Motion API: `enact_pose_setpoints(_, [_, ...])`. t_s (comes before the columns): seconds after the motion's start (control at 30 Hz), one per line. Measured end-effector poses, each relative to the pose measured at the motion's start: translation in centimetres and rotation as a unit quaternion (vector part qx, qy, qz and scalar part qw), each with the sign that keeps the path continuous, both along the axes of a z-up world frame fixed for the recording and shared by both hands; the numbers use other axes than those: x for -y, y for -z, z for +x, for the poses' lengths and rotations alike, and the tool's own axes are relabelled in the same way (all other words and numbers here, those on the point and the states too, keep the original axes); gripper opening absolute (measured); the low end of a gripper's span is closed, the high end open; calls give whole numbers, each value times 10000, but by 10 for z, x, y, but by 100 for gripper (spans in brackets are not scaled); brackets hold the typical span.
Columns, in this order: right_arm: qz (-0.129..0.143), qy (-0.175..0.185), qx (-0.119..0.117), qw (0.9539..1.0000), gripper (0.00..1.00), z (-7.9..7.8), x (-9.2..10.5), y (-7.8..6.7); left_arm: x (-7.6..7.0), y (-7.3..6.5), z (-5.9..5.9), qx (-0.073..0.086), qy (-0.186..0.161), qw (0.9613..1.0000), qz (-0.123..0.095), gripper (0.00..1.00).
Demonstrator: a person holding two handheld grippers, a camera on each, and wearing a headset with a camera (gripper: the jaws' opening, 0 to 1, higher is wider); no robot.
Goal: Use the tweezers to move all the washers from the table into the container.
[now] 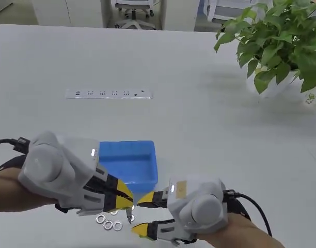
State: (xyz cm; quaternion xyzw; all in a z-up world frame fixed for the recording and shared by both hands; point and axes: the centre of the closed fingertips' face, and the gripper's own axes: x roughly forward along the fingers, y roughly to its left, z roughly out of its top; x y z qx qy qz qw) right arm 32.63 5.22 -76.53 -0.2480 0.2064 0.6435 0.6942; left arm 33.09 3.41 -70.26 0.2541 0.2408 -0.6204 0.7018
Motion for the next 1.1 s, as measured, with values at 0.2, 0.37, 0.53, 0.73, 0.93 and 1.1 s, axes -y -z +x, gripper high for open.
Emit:
enact_pose_setpoints(0.2, [-96,-114,81,9999,23,1,-6,5,1,0,0,-27,18,10000,-6,5])
enact_pose_setpoints(0.37, [-138,-183,118,9997,19,4,-10,8,1,1,0,-35,20,10000,-10,6])
enact_pose_setpoints(0.53, [-116,-144,82,9998,16,6,-12,9,0,1,1,-25,12,10000,14,6])
enact_pose_setpoints(0.73, [-152,-133,48,9998,13,6,-13,10,0,2,1,-29,8,10000,19,6])
enact_pose_setpoints(0.93, [-162,-164,52,9997,12,5,-13,11,0,2,0,-48,19,10000,25,6])
enact_pose_setpoints(1.1, [-151,-134,-20,9998,11,6,-14,11,0,2,-1,-49,13,10000,31,6])
